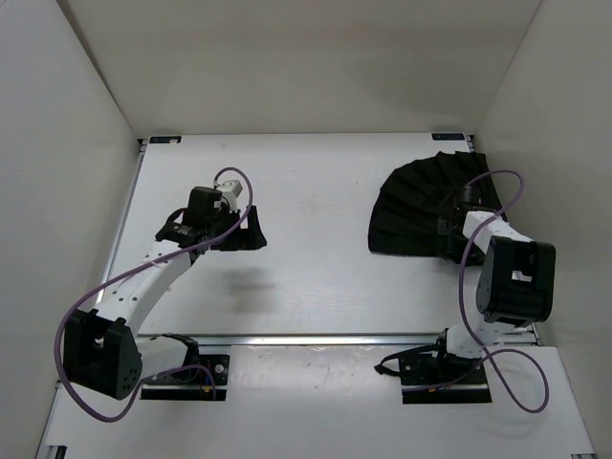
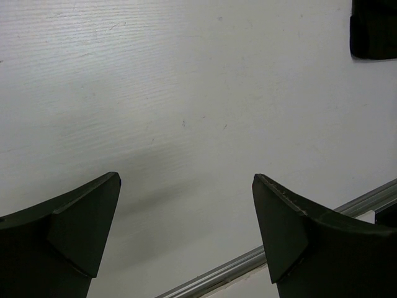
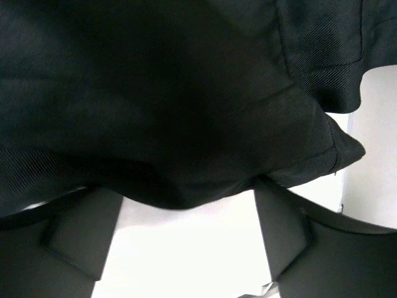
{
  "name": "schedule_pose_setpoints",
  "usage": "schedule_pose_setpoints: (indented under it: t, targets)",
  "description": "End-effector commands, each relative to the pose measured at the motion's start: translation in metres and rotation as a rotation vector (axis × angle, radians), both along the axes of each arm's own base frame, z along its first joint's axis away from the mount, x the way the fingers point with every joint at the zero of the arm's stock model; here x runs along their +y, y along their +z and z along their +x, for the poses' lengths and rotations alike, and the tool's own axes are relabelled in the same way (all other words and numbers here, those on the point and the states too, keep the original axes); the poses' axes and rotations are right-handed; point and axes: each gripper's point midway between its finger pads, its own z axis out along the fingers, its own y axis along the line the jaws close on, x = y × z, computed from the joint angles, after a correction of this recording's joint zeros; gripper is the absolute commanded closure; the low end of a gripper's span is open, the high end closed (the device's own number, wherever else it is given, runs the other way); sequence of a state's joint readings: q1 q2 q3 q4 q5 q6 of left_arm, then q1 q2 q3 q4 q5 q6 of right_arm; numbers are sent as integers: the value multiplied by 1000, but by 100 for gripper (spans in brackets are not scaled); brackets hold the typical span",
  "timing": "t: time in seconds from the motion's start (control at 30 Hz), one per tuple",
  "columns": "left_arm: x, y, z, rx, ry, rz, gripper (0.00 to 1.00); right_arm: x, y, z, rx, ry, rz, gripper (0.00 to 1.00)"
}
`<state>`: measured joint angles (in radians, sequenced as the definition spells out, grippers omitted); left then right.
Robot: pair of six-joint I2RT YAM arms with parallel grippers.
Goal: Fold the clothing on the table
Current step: Move the skirt to the center of the board
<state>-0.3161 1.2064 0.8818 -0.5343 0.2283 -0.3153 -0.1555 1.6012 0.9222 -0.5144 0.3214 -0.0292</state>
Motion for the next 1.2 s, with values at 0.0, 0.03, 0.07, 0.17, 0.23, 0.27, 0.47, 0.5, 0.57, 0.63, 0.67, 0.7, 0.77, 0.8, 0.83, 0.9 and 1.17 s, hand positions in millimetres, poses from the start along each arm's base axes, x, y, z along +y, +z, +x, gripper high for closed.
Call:
schedule_pose_setpoints:
  t: [0.0,0.03,0.07,0.17,0.23,0.27,0.47,0.5,0.57,0.63,0.67,0.7,0.77,0.8,0.83,0.9,1.17]
  targets:
    - [-7,10,7,-30,-11,-39,1,-13,-4,11,-22,-25,4,26]
    - [-9,11,7,-28,-11,-45,1,-13,-7,11,-13,-22,9,34]
    - [-10,12,9,-31,-9,-48,1,-10,-13,13,-4,-12,36,41]
    - [-9,11,10,-26,-2,-52,1,0,-24,19,22,17,70,65]
    - [-8,13,10,-29,1,-52,1,7,-20,31,0,47,91,79]
    - [-9,14,8,-27,-1,-54,1,13,-17,37,-8,73,91,84]
    - [-13,27,16,-60,4,-79,1,76,-7,56,-3,232,175,98]
    - [-15,31,17,-70,-4,-75,1,100,-4,61,-1,292,205,99]
    - [-12,32,18,-71,13,-67,1,134,0,65,7,364,215,99]
    - [-4,38,20,-97,29,-64,2,195,18,79,-42,503,262,100]
    - [6,39,23,-104,62,-59,2,218,28,89,-67,514,291,100]
    - [16,37,22,-102,85,-44,1,249,27,85,-45,573,326,100]
    - [29,51,24,-137,120,-36,1,313,66,106,-109,689,404,100]
    - [36,59,25,-160,142,-17,1,362,90,106,-125,789,416,100]
    - [44,69,28,-182,174,11,1,373,103,100,-107,814,402,100]
    - [57,97,31,-247,239,21,1,420,184,127,-295,882,380,100]
    - [59,231,22,-535,299,60,1,332,319,134,-772,677,792,96]
